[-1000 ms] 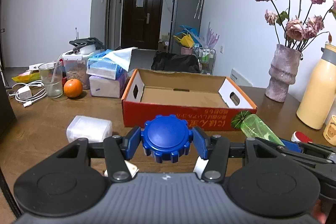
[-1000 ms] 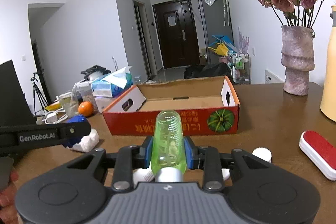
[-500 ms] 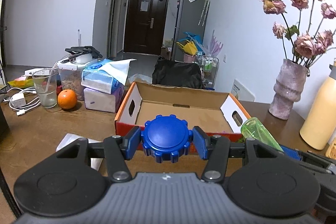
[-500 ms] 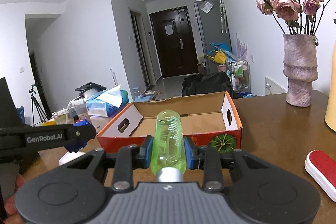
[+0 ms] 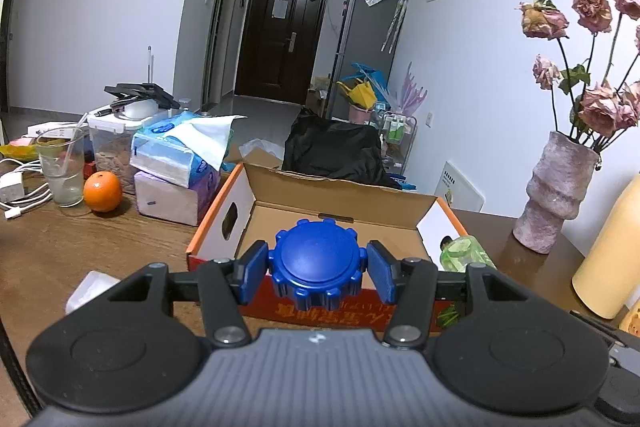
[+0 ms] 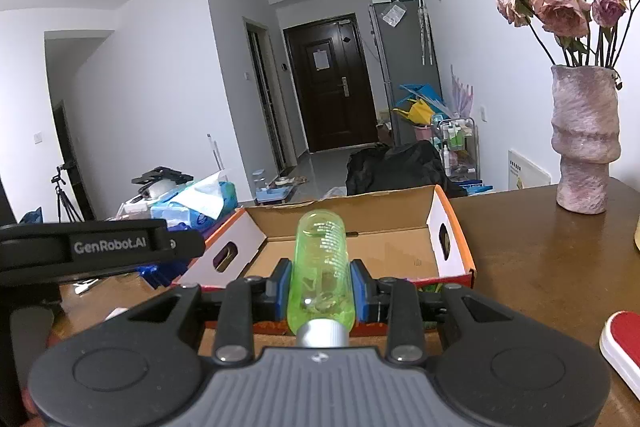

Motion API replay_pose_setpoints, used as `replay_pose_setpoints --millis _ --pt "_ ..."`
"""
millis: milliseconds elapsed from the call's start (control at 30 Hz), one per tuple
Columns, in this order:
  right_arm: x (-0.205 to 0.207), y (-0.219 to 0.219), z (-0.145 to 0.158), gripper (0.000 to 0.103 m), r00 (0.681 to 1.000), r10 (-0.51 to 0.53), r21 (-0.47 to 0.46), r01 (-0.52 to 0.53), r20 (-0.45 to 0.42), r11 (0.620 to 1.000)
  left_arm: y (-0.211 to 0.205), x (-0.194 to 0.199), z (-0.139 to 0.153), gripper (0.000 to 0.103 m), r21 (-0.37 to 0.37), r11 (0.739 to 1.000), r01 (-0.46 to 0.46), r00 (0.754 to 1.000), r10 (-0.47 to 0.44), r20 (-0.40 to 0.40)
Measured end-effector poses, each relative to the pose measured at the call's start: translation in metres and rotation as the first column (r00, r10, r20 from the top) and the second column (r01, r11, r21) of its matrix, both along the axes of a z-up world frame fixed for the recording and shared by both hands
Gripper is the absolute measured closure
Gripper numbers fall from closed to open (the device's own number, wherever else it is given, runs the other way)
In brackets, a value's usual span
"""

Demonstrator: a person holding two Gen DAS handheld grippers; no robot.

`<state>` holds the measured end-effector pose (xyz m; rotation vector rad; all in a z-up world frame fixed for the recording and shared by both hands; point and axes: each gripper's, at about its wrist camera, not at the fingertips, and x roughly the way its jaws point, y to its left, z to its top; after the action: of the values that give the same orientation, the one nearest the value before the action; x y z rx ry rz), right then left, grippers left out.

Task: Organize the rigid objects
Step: 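Carry the green bottle in the right tool while the left tool carries the blue cap to the box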

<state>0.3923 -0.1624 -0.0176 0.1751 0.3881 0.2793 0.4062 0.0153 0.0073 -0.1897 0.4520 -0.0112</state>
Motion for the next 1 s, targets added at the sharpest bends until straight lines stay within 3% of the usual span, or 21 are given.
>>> replay_pose_setpoints --millis 567,1000 --pt "0.062 -0.001 -0.008 0.073 0.999 -0.035 -0.002 0.035 -0.011 0.999 0.009 0.058 -0.01 0.048 -0.006 0.999 -0.045 0.999 0.045 -0.031" --pt "0.104 0.002 -0.012 0.073 0.998 -0.056 -0.017 0.055 -0.016 0.998 0.007 0.102 -0.017 0.048 0.029 0.998 -0.049 0.998 0.05 -0.036"
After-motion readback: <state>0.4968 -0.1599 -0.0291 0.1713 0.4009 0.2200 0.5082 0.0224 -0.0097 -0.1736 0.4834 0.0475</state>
